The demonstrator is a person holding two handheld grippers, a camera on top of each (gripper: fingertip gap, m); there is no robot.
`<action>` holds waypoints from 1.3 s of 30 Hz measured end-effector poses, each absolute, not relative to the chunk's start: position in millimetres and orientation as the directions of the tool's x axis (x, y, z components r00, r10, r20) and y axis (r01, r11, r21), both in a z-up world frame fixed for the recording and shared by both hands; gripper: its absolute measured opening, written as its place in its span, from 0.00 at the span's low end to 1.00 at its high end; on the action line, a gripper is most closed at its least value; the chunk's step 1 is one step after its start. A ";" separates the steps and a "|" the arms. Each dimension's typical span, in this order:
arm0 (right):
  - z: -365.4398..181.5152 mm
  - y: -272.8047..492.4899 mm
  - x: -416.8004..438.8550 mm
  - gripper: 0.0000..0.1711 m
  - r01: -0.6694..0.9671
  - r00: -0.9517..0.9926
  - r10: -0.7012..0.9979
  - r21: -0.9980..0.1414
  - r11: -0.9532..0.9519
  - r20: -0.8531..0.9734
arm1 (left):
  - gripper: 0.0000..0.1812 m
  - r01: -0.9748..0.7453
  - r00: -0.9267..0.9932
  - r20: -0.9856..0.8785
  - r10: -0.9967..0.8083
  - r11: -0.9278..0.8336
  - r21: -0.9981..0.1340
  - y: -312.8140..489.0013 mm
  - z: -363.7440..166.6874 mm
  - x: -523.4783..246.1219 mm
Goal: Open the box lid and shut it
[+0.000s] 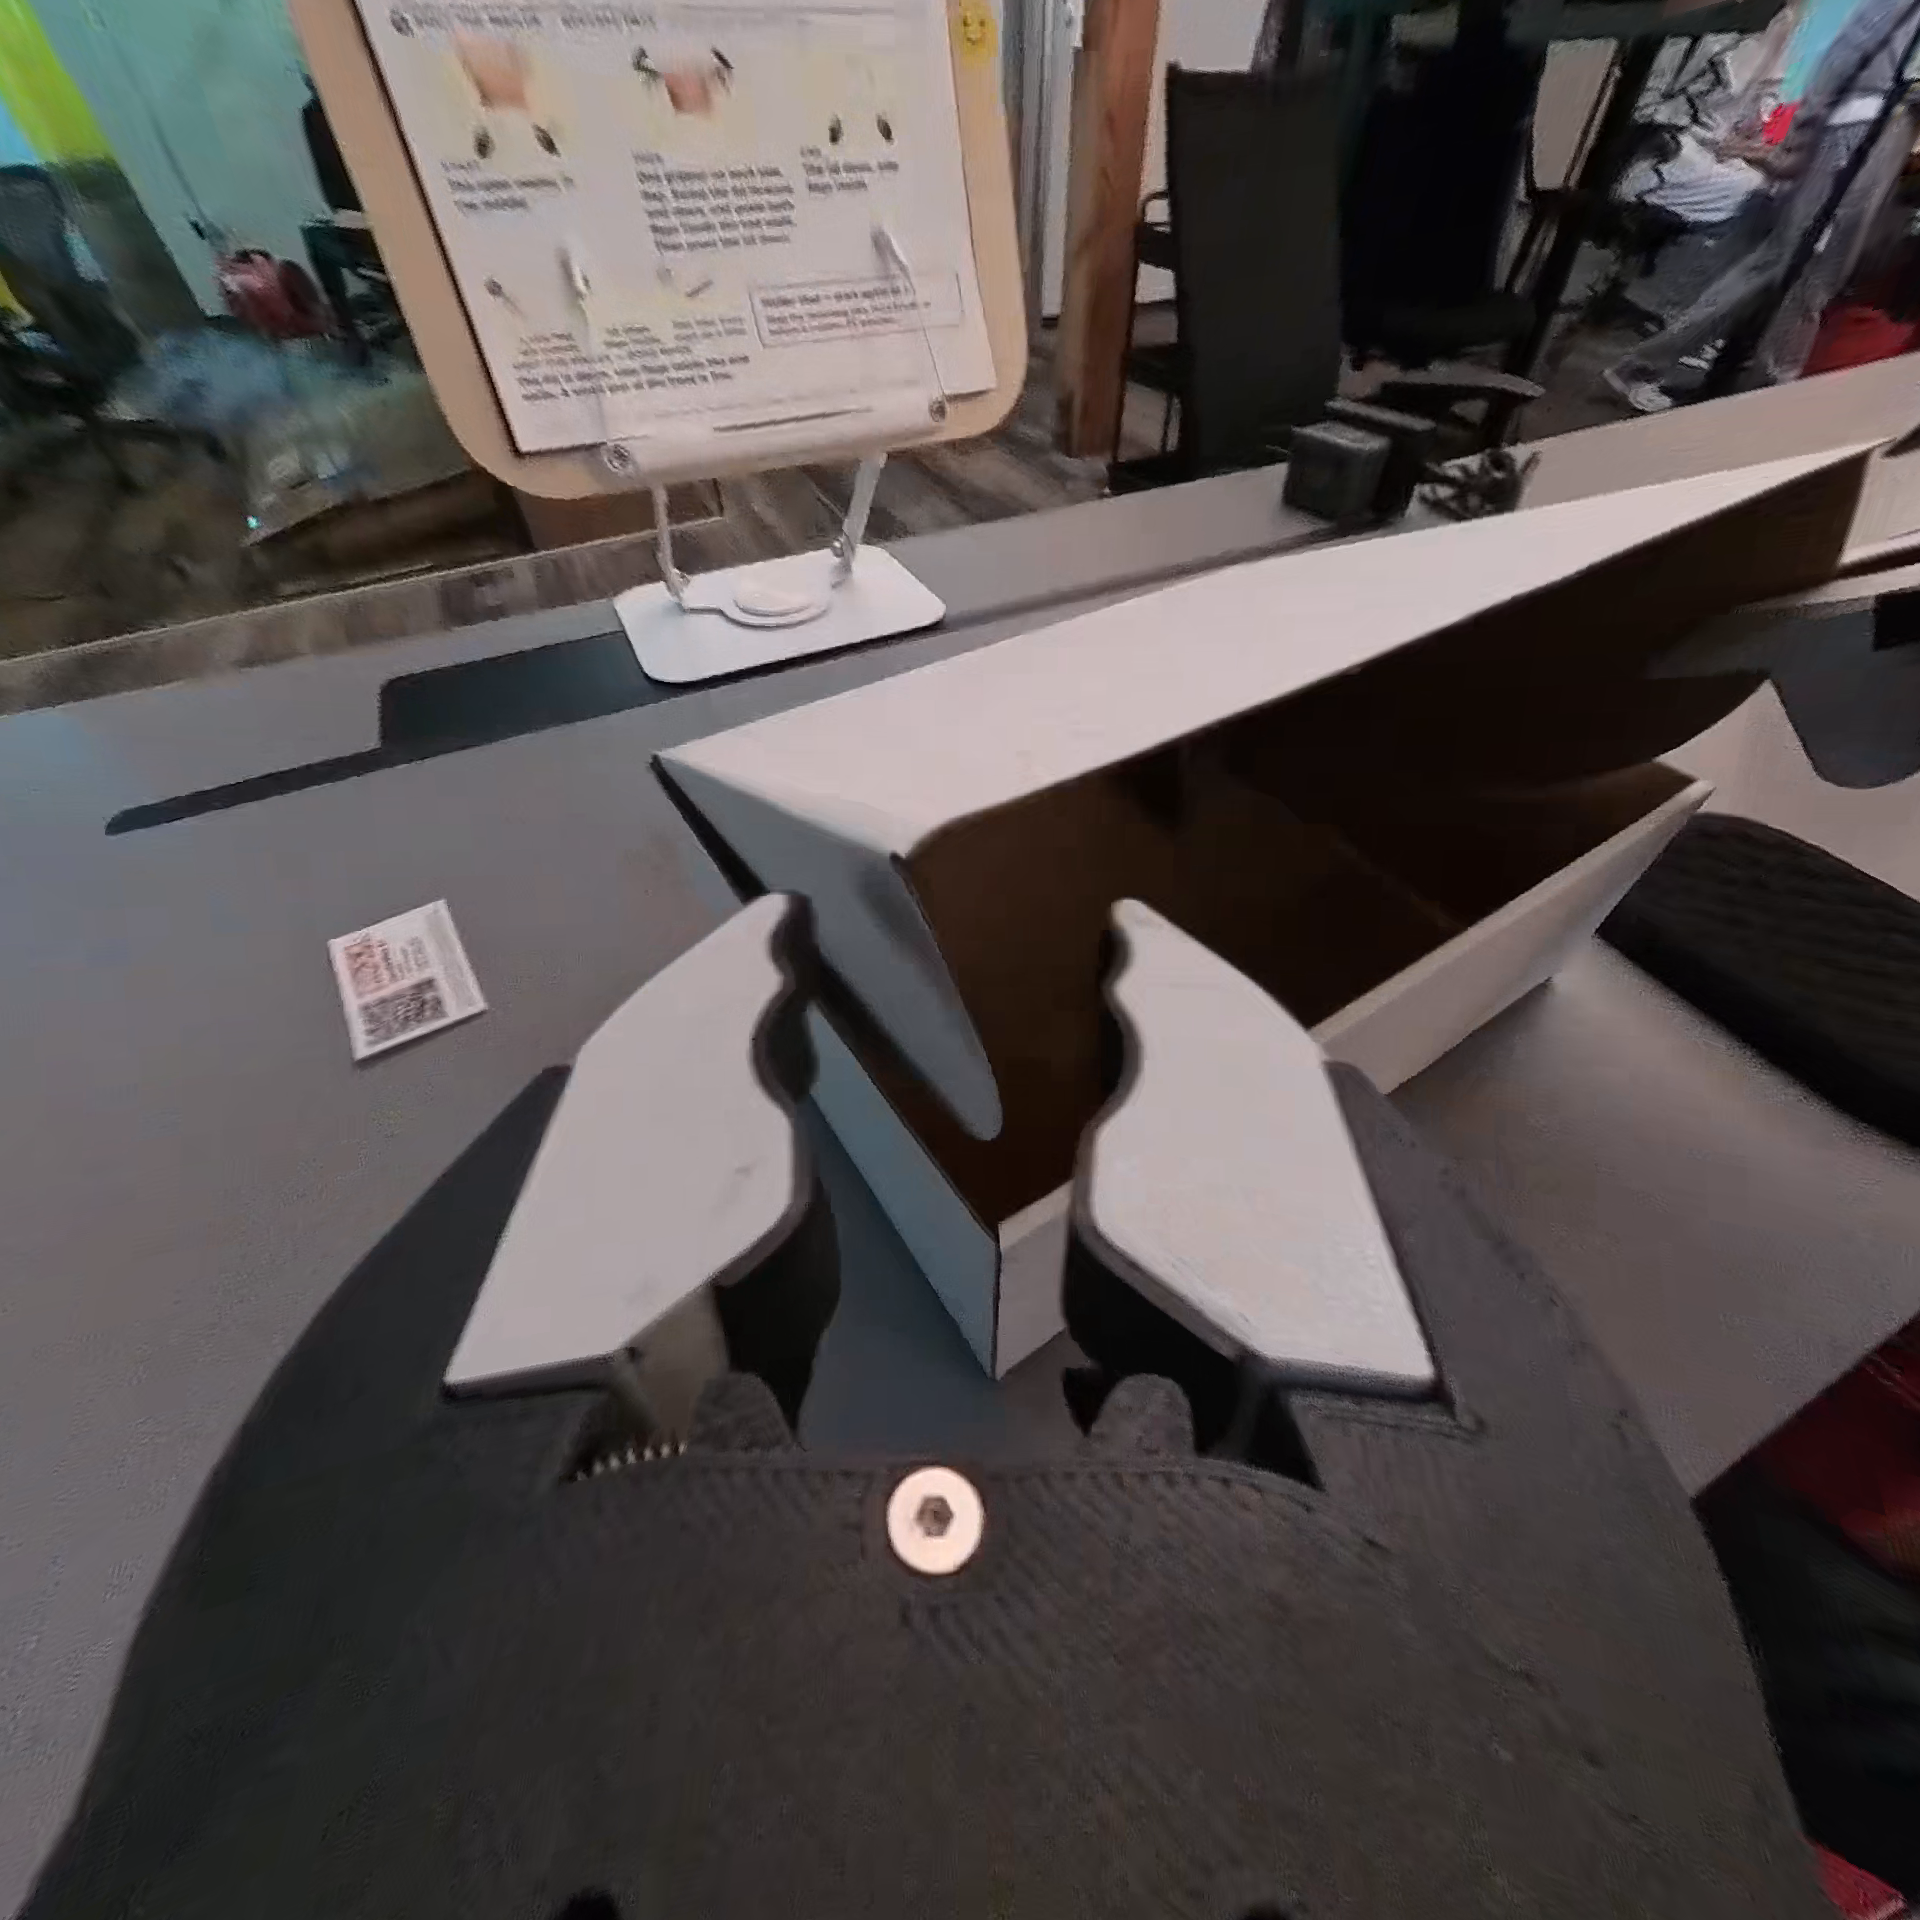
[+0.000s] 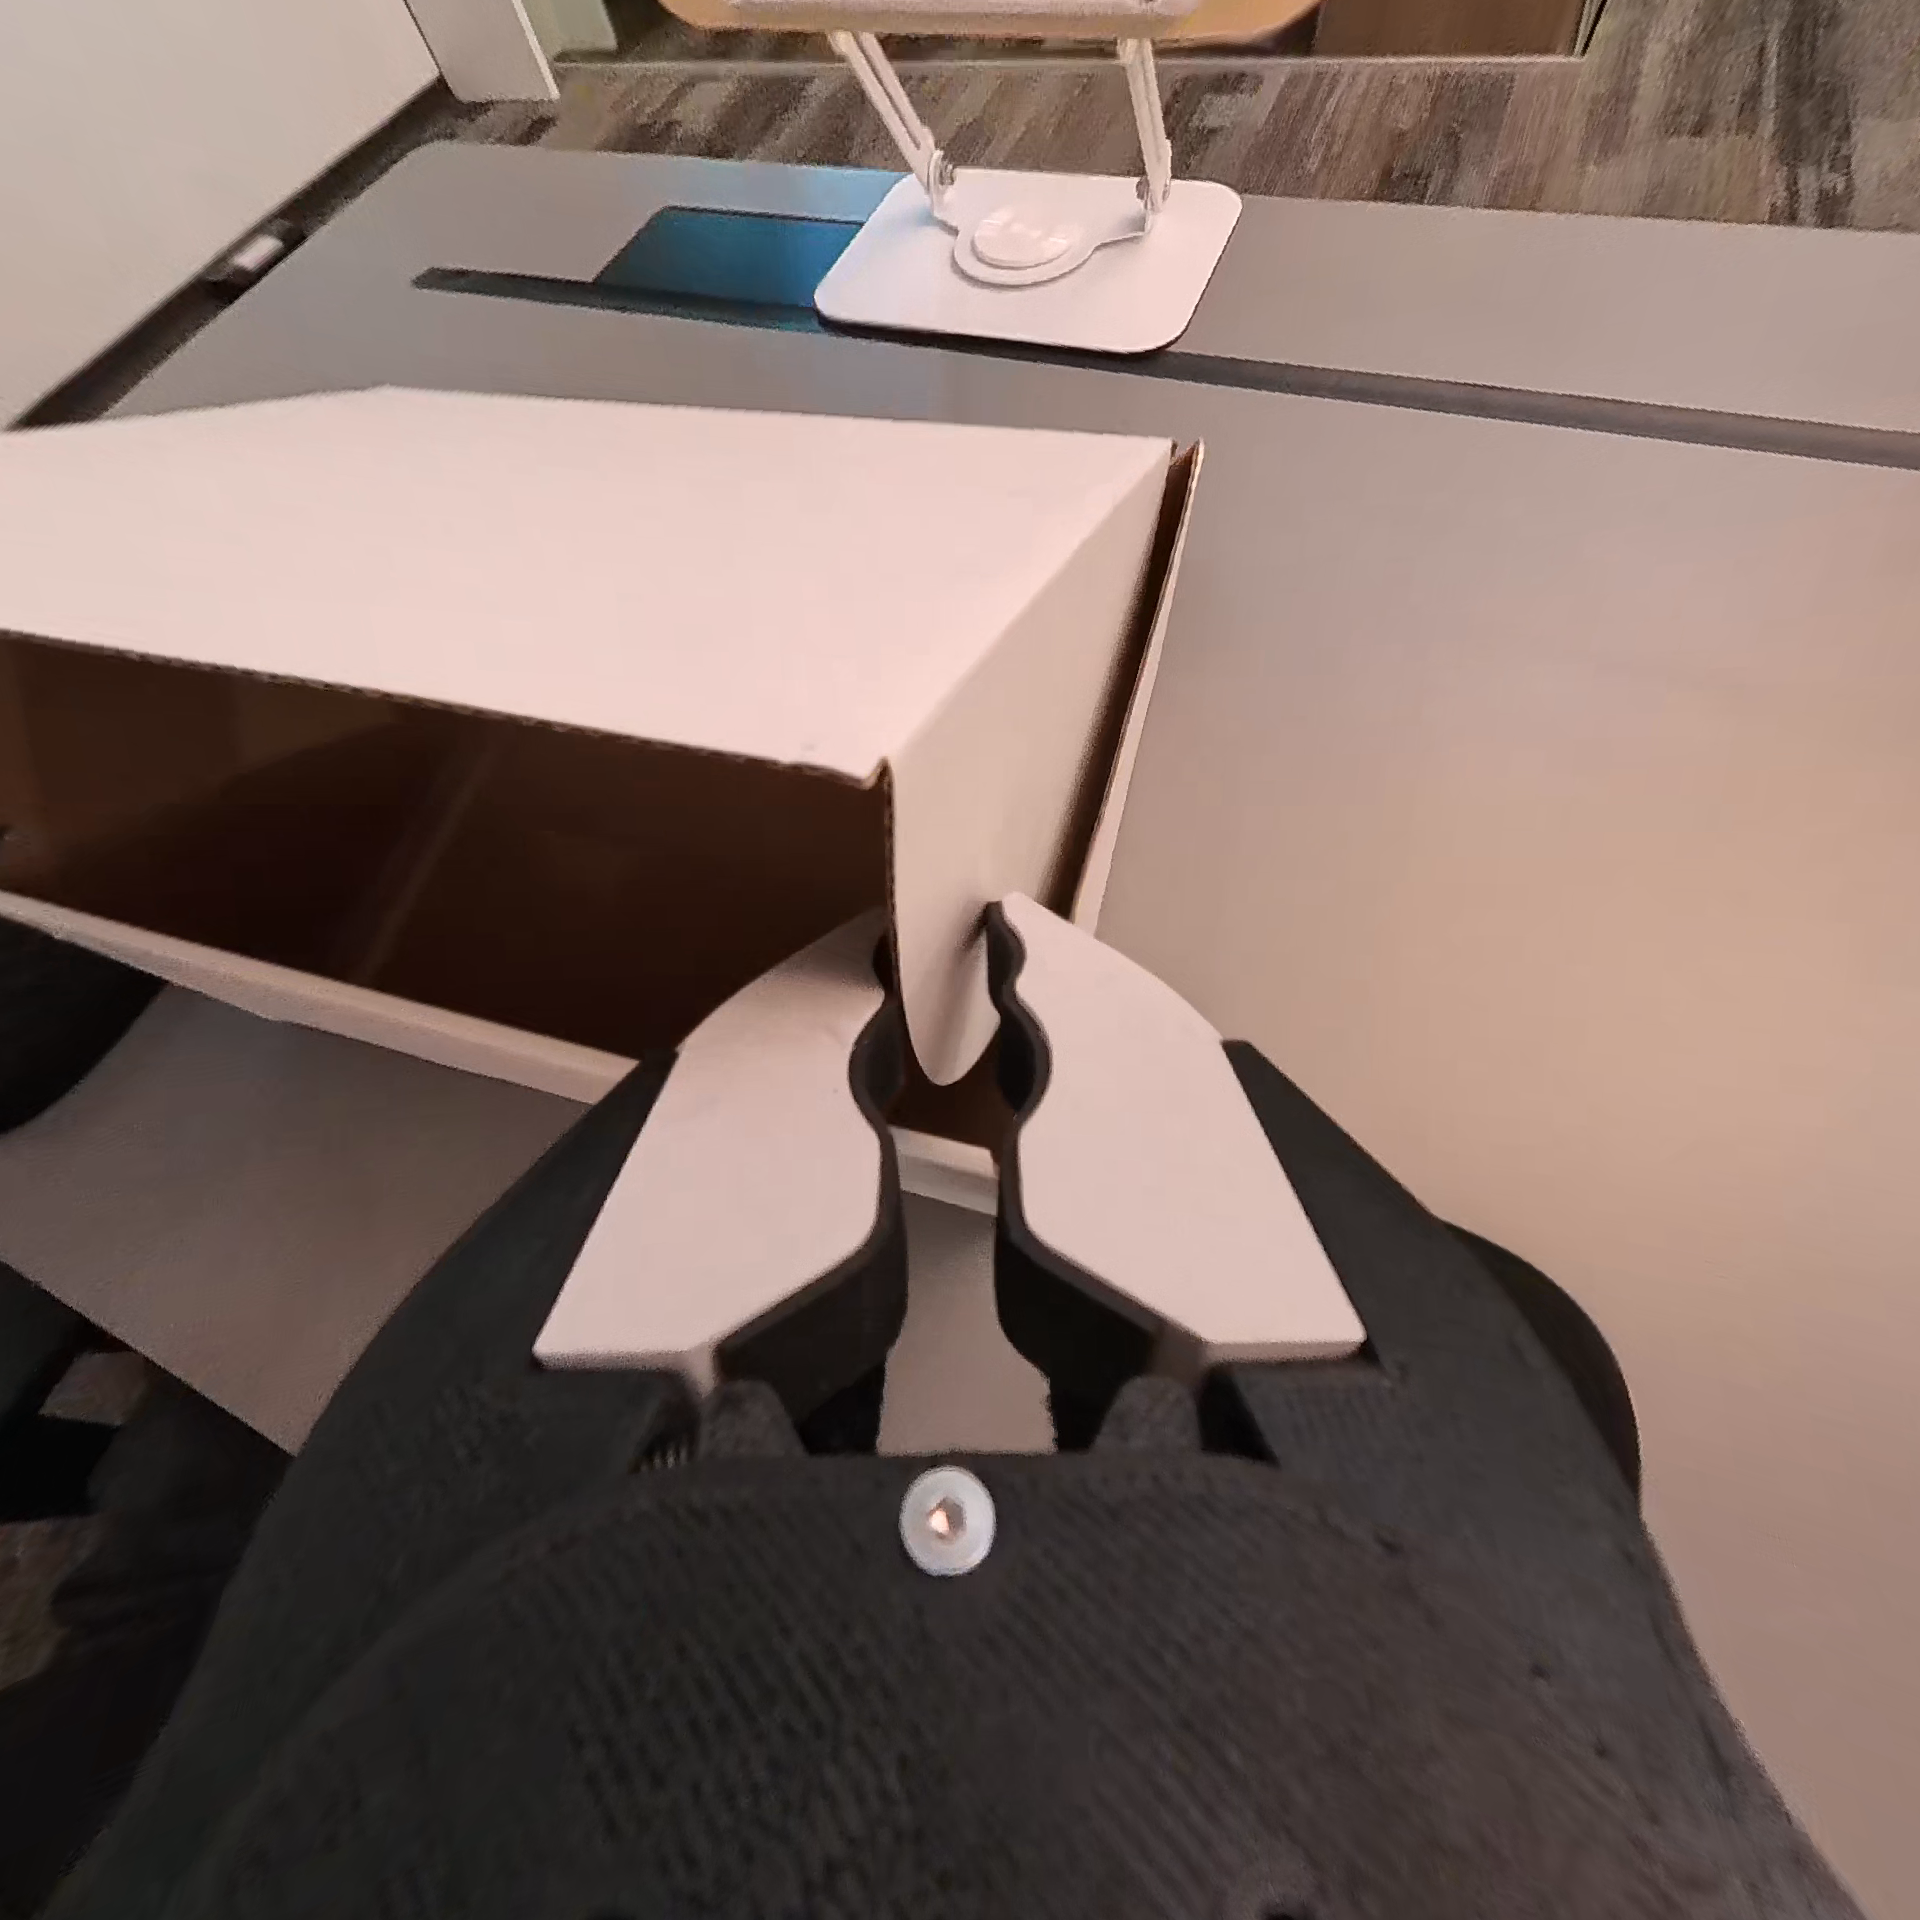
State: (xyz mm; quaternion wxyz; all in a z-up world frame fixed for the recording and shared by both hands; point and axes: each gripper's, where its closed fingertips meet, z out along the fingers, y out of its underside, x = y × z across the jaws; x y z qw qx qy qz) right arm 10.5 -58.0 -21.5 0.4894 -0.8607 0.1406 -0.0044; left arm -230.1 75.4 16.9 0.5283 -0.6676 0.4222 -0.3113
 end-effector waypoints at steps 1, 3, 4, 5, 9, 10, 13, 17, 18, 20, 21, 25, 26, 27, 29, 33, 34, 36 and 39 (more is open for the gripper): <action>-24.7 -59.8 9.8 0.08 -0.233 0.962 -0.241 -0.845 -0.482 -0.127 | 0.21 -0.241 0.440 -0.037 -0.897 -0.078 -0.968 79.0 12.2 -226.2; -31.2 -63.7 9.4 0.09 -0.229 0.965 -0.229 -0.848 -0.477 -0.131 | 0.12 -0.289 0.461 -0.102 -0.881 -0.040 -0.957 89.9 2.7 -224.7; -34.5 -65.3 7.0 0.10 -0.227 0.968 -0.208 -0.852 -0.472 -0.142 | 0.08 -0.332 0.473 -0.144 -0.869 -0.025 -0.943 94.8 -3.7 -225.4; -38.5 -67.0 3.2 0.11 -0.225 0.971 -0.181 -0.854 -0.469 -0.156 | 0.07 -0.377 0.481 -0.183 -0.858 -0.014 -0.926 98.5 -10.7 -226.5; -47.9 -77.4 -13.7 0.16 -0.224 0.973 -0.052 -0.871 -0.437 -0.224 | 0.13 -0.458 0.440 -0.143 -0.887 -0.084 -0.885 96.8 -38.7 -229.2; -46.7 -82.4 -16.6 0.17 -0.219 0.972 -0.015 -0.880 -0.421 -0.235 | 0.15 -0.446 0.413 -0.087 -0.907 -0.119 -0.887 93.3 -41.5 -230.5; -35.2 -102.5 -21.9 0.18 -0.194 0.964 0.100 -0.906 -0.375 -0.247 | 0.20 -0.350 0.337 0.061 -0.940 -0.185 -0.918 86.2 -31.9 -244.5; -19.2 -122.8 13.5 0.18 0.055 0.992 0.122 -0.950 -0.309 0.017 | 0.18 -0.251 0.317 0.125 -0.940 -0.210 -0.945 106.1 -4.8 -278.6; -17.8 -121.9 31.8 0.17 0.160 0.986 0.093 -0.938 -0.308 0.138 | 0.16 -0.259 0.324 0.106 -0.940 -0.196 -0.946 118.5 -0.3 -284.4; -19.4 -106.9 64.4 0.15 0.366 0.929 0.086 -0.864 -0.345 0.359 | 0.10 -0.293 0.313 0.023 -0.950 -0.119 -0.949 149.5 7.4 -283.8; -22.8 -93.1 78.2 0.14 0.426 0.901 0.097 -0.819 -0.386 0.423 | 0.08 -0.315 0.289 -0.025 -0.957 -0.070 -0.946 165.5 8.8 -276.4; -50.8 -24.5 109.7 0.01 0.537 0.841 0.268 -0.671 -0.511 0.470 | 0.00 -0.454 0.164 -0.245 -0.955 0.147 -0.879 224.3 -9.3 -224.6; -58.4 -10.3 114.9 0.00 0.540 0.841 0.304 -0.652 -0.533 0.448 | 0.00 -0.494 0.114 -0.280 -0.953 0.190 -0.849 232.6 -19.9 -211.0; -64.7 1.0 119.4 0.00 0.546 0.838 0.335 -0.632 -0.550 0.432 | 0.00 -0.539 0.074 -0.313 -0.947 0.226 -0.812 241.0 -31.8 -199.5; -69.8 18.6 128.2 0.00 0.581 0.813 0.369 -0.599 -0.550 0.450 | 0.00 -0.636 0.016 -0.378 -0.926 0.283 -0.718 258.5 -56.7 -183.4; -78.7 36.0 137.1 0.00 0.657 0.752 0.435 -0.503 -0.562 0.496 | 0.00 -0.710 -0.110 -0.501 -0.858 0.421 -0.565 277.9 -85.0 -157.9; -79.4 39.6 136.5 0.00 0.673 0.738 0.450 -0.491 -0.553 0.503 | 0.00 -0.710 -0.132 -0.510 -0.850 0.440 -0.550 279.7 -88.2 -151.6; -82.1 45.6 137.3 0.00 0.680 0.730 0.467 -0.470 -0.562 0.498 | 0.00 -0.709 -0.175 -0.496 -0.851 0.458 -0.536 279.5 -93.4 -140.4; -88.2 53.5 133.5 0.00 0.711 0.701 0.514 -0.424 -0.561 0.495 | 0.00 -0.699 -0.228 -0.486 -0.843 0.490 -0.521 274.2 -94.8 -124.9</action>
